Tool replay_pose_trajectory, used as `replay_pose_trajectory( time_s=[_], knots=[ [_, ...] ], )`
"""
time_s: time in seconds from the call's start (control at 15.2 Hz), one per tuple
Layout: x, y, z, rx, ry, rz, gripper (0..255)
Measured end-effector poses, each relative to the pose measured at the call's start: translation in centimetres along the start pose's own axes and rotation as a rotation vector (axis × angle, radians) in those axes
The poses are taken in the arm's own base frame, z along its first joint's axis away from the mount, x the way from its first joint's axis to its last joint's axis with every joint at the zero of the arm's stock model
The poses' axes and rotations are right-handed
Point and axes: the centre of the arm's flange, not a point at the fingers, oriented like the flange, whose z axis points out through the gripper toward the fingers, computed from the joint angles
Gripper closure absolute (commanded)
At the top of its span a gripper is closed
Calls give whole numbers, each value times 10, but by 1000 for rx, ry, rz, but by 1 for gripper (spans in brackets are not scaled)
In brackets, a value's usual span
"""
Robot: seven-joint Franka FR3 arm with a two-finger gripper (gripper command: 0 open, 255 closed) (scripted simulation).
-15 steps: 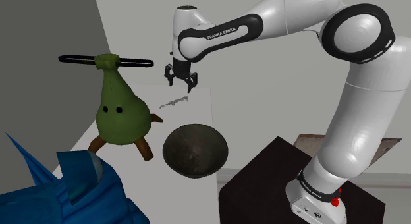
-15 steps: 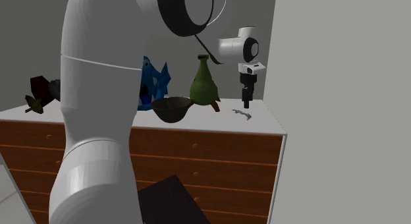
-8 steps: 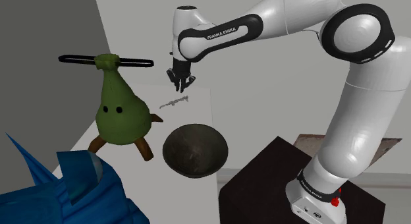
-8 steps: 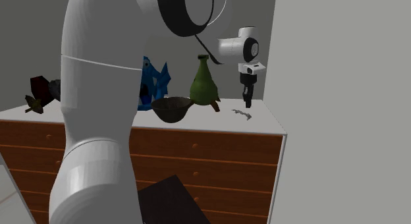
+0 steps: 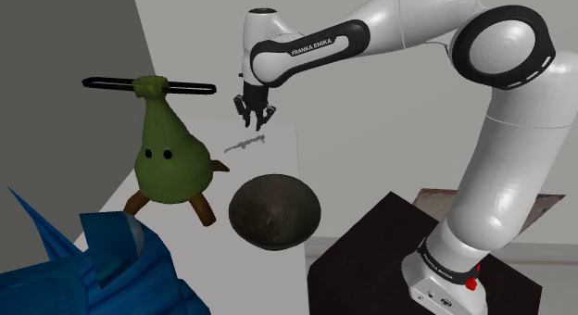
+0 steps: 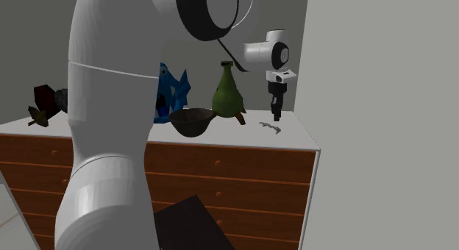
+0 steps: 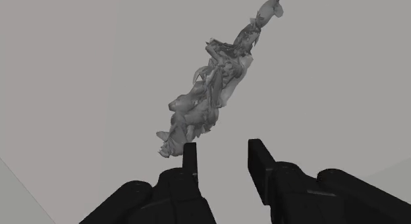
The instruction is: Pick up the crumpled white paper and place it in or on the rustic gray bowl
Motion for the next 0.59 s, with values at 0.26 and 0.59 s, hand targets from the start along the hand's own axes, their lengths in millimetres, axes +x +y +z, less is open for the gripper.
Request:
replay_pose_trajectory(
  time_s=[0.26, 0.59],
  knots=[
    [-8, -47, 17, -231, -102, 531, 0],
    [-13, -54, 44, -329, -115, 734, 0]
  ],
)
